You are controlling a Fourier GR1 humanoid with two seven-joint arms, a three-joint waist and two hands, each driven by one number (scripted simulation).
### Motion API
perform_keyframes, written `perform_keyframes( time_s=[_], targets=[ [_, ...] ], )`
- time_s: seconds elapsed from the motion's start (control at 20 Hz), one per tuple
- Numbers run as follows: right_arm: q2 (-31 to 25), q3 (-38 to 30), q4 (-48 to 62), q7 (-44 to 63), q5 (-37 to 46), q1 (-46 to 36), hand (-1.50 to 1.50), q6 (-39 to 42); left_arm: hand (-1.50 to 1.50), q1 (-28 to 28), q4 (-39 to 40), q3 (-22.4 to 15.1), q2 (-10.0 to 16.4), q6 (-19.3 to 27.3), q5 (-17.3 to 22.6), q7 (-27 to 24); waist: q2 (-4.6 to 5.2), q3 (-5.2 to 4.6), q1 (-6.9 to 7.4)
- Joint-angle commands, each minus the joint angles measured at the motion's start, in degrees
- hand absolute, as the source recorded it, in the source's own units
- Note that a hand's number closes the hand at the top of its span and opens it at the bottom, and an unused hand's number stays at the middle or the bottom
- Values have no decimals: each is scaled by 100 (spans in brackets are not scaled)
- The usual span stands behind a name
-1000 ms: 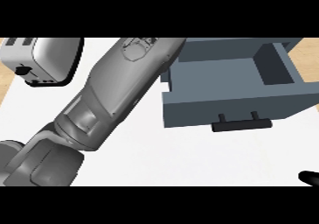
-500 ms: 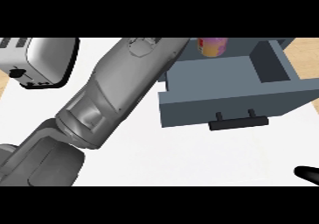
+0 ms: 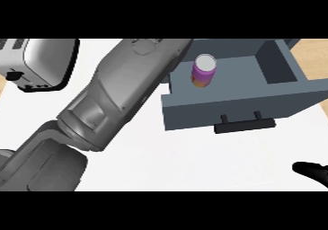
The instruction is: Pick up the can, place it into the drawer and close the drawer
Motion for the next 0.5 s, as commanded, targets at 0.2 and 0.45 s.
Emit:
perform_keyframes(
  time_s=[0.2, 0.45],
  targets=[
    [-404, 601, 160, -438, 1192, -289, -150, 170, -150, -122, -87, 101, -1, 25, 468, -92, -19, -6, 55],
    [-656, 1072, 899, -935, 2341, -598, -150, 58, -150, -175, -64, 114, -1, 147, 641, -157, -16, -3, 180]
  ],
)
